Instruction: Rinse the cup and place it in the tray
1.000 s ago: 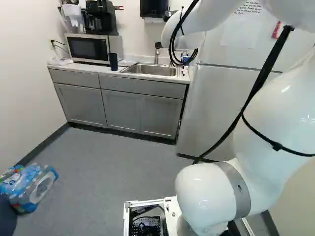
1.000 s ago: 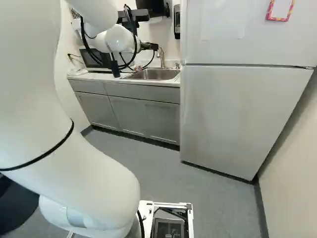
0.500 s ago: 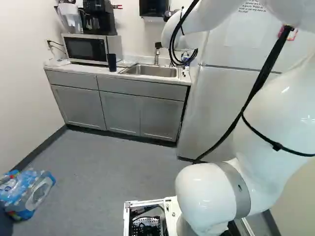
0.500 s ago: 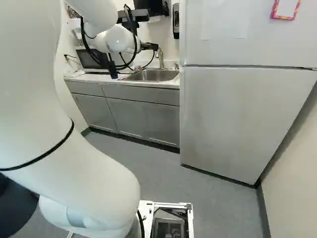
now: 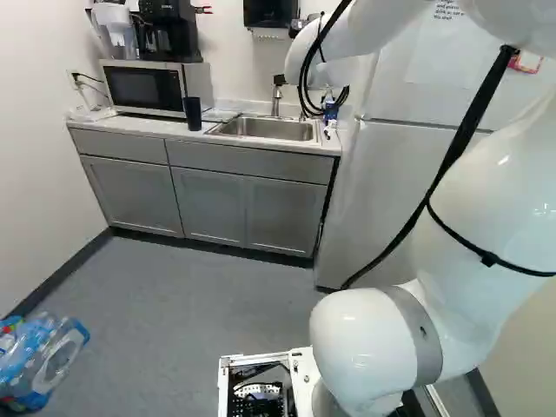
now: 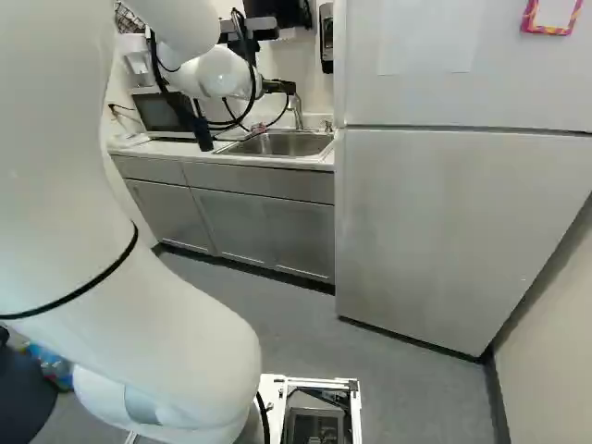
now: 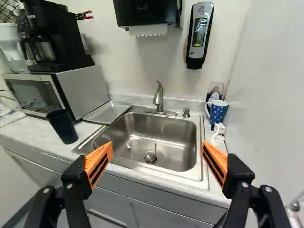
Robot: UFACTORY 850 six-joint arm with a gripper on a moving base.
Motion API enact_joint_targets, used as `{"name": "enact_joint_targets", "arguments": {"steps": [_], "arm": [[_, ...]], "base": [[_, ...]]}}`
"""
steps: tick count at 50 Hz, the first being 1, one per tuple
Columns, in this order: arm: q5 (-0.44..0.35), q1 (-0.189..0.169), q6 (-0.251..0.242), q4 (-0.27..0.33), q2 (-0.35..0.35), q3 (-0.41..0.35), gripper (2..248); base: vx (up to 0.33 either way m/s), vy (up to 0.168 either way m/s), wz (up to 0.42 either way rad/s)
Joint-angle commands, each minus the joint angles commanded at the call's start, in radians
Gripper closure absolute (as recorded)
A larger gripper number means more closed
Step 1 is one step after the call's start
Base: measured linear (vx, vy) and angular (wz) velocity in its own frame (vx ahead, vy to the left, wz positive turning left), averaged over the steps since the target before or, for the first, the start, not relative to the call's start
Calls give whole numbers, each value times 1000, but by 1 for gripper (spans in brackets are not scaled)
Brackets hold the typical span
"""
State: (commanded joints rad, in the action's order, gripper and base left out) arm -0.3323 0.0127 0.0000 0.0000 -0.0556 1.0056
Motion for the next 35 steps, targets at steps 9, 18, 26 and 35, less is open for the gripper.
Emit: {"name": "enact_joint_targets", "arguments": {"steps": [9,18,26,35], "arm": [[0,0,0,0,0,0,3],[0,0,0,0,0,0,3],[0,0,0,0,0,0,3],[0,0,0,0,0,0,3]], "base": [[129,46,-18],[129,48,-20],[136,55,-25],[141,45,-22]]}}
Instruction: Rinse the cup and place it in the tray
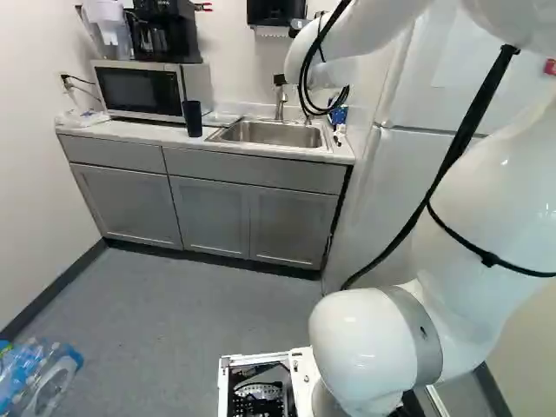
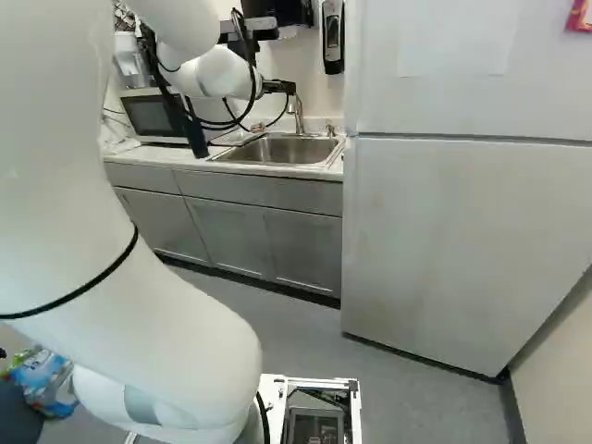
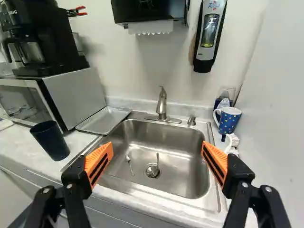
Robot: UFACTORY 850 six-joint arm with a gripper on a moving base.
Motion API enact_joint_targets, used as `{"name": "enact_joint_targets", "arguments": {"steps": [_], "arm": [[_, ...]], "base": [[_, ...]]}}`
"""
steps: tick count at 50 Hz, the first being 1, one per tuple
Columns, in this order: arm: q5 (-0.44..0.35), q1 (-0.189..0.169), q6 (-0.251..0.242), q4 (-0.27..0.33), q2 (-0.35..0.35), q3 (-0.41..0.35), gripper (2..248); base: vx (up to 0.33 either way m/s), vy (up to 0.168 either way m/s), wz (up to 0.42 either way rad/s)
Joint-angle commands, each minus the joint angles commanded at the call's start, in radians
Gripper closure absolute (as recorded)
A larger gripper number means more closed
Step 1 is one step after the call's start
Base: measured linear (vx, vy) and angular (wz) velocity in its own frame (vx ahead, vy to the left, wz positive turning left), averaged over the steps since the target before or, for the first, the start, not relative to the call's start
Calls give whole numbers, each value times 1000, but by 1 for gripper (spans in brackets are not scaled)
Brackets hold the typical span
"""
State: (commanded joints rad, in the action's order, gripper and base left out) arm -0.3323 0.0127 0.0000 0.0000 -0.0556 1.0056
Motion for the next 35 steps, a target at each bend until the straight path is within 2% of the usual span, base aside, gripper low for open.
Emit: {"name": "enact_joint_targets", "arguments": {"steps": [14,35], "arm": [[0,0,0,0,0,0,3],[0,0,0,0,0,0,3]], "base": [[141,44,-10],[146,59,127]]}}
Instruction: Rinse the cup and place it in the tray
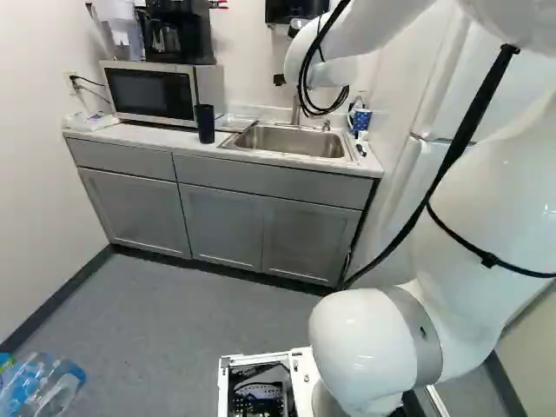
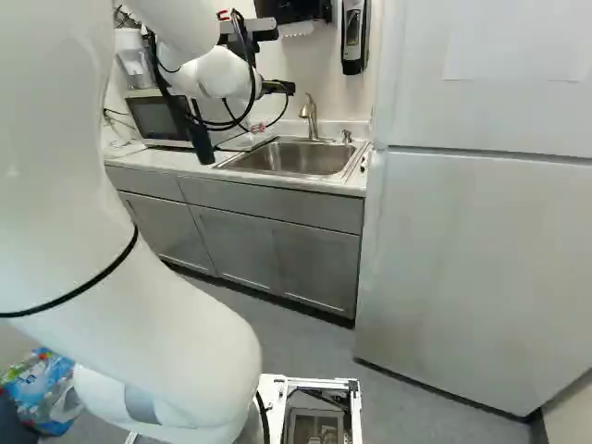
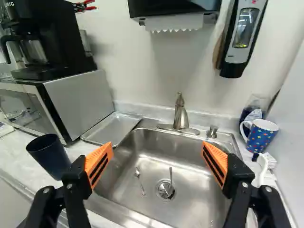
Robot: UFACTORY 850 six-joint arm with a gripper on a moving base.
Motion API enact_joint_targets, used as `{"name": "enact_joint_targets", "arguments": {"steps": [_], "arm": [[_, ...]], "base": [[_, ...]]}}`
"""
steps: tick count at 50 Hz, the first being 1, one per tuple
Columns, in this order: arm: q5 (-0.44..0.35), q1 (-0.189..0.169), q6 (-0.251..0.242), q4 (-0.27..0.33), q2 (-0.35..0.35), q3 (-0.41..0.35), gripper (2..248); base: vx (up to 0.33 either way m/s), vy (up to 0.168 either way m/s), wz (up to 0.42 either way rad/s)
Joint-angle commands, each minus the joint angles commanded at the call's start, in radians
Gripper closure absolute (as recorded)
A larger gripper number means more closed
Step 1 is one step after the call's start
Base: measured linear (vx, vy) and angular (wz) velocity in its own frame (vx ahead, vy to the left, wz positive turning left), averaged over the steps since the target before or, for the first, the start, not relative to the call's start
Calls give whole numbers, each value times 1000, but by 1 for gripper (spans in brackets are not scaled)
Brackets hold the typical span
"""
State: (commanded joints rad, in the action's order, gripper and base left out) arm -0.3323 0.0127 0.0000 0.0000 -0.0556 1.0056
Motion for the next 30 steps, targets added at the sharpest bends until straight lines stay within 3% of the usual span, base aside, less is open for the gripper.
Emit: {"name": "enact_joint_targets", "arguments": {"steps": [30], "arm": [[0,0,0,0,0,0,3]], "base": [[161,10,19]]}}
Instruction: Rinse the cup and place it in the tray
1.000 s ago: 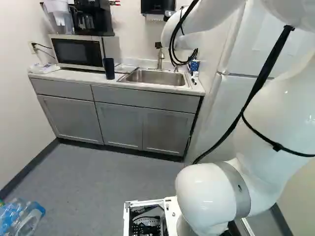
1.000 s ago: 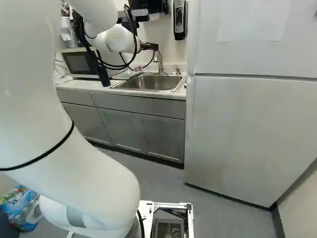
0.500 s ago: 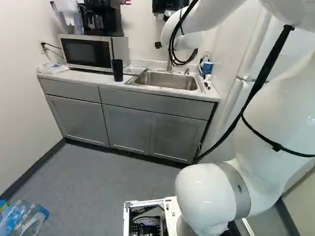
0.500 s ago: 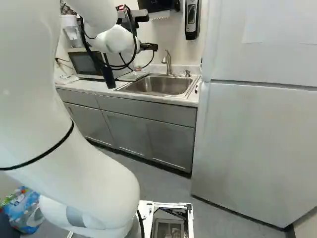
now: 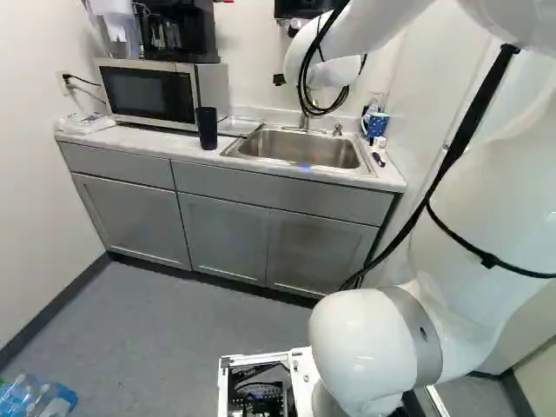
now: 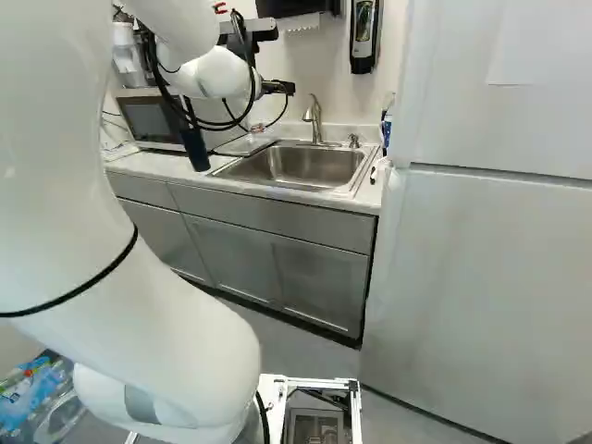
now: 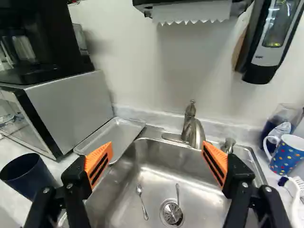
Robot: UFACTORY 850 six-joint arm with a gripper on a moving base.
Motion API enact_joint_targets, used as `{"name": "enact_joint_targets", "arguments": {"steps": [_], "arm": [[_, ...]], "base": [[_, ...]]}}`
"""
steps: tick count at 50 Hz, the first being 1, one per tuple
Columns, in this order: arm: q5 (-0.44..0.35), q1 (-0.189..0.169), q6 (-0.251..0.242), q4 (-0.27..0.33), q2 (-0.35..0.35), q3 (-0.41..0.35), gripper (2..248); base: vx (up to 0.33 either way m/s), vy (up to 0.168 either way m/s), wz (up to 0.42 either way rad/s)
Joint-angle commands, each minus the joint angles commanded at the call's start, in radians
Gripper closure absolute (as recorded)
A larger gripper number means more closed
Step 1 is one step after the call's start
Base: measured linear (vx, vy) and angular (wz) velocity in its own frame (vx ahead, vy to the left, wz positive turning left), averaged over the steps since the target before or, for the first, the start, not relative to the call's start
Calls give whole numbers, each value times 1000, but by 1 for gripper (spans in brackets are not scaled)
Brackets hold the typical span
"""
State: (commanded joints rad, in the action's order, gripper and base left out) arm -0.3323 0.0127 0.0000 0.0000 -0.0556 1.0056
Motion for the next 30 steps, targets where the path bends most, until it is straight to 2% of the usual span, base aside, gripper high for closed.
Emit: {"name": "enact_joint_targets", "arguments": {"steps": [30], "arm": [[0,0,0,0,0,0,3]], "base": [[118,3,8]]}}
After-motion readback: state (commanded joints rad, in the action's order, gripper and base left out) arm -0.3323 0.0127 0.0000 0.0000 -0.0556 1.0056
